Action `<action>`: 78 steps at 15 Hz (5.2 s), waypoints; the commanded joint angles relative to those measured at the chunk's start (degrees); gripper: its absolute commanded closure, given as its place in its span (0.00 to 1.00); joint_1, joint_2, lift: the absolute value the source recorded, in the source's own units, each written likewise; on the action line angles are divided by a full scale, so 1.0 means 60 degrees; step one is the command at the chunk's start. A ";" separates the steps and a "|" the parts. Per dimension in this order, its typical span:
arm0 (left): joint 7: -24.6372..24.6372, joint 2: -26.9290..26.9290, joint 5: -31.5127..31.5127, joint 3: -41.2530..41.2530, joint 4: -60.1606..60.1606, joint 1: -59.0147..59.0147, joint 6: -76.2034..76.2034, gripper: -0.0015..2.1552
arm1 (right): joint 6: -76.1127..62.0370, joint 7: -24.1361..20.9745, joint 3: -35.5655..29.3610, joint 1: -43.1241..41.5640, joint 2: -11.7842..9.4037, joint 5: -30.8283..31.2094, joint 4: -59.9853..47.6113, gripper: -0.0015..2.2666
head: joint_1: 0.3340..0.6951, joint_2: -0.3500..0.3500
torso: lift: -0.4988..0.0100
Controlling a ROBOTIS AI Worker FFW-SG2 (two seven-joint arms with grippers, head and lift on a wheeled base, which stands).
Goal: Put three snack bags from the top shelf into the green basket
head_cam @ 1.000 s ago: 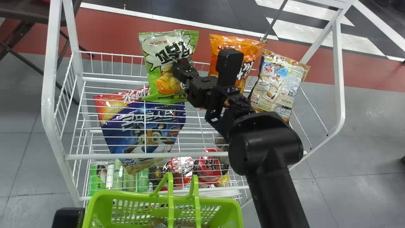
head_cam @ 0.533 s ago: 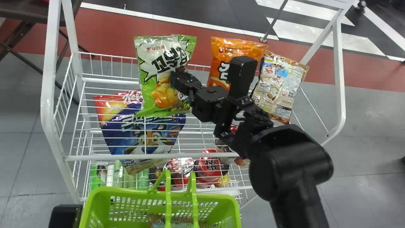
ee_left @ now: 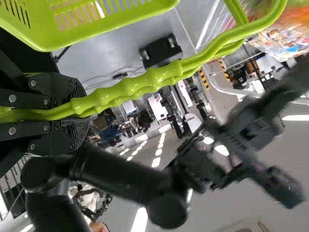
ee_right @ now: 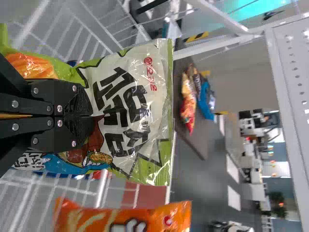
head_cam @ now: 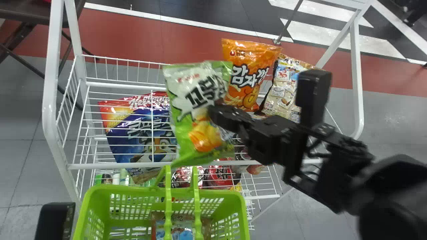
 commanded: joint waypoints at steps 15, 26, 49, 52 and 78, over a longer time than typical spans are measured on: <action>0.0123 -0.0025 0.0052 -0.0029 0.0181 -0.0158 -0.0476 0.82 | 0.3035 -0.0689 -0.4477 0.2235 0.0023 -0.6378 -0.1118 0.99 | 1.00 0.00 | 0.89; 0.0123 -0.0025 0.0066 -0.0087 -0.0039 -0.0114 -0.0417 0.82 | 0.3035 -0.1406 0.0167 0.2543 -0.0328 -0.2701 0.1504 0.99 | 1.00 0.00 | 0.89; 0.0079 -0.0025 0.0228 0.0118 0.0210 -0.0217 -0.0358 0.82 | -0.6096 -0.0996 -0.1444 -0.0182 -0.0006 0.0067 0.4024 0.04 | 1.00 0.00 | 0.89; 0.0109 -0.0025 0.0184 0.0118 0.0210 -0.0217 -0.0358 0.82 | -0.6799 -0.1860 -0.1020 -0.1251 -0.0533 0.0785 0.6016 0.04 | 1.00 0.00 | 0.89; 0.0138 -0.0025 0.0271 0.0250 0.0430 -0.0495 -0.0212 0.82 | -0.7180 -0.2842 -0.1356 -0.0489 -0.0651 0.0140 0.5284 0.99 | 1.00 0.00 | 0.89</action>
